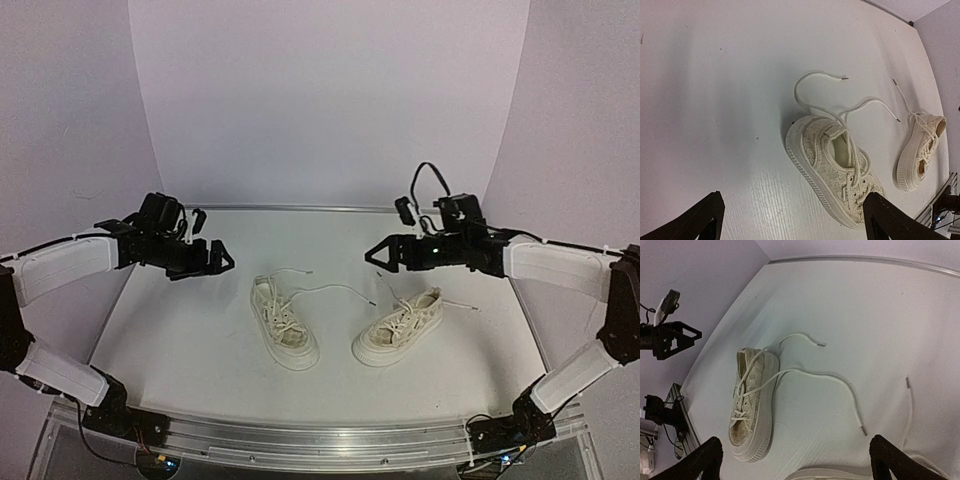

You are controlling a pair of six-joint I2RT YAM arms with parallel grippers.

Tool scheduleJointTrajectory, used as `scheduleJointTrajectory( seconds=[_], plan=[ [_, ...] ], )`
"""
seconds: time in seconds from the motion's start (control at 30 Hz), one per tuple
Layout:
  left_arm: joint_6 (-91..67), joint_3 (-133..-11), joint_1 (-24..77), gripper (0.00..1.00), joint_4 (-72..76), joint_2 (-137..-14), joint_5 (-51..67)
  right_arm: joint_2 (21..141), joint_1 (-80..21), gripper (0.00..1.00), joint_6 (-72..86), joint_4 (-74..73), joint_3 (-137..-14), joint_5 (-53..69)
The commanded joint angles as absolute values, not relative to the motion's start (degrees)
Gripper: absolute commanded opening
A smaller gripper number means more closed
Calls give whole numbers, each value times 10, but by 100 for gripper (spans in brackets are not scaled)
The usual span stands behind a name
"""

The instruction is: Tie the shoes

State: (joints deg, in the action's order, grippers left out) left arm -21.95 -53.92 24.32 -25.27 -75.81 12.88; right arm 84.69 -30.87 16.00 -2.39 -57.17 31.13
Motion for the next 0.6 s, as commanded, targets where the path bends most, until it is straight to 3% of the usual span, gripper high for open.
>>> scheduleJointTrajectory(
  seconds=[0.0,0.57],
  plan=[
    [-241,-513,267,100,-182,-780,180,924,-401,98,169,-9,-617,309],
    [-280,-549,280,100,-51,-946,264,1158,-518,98,239,80,-725,356]
  ],
)
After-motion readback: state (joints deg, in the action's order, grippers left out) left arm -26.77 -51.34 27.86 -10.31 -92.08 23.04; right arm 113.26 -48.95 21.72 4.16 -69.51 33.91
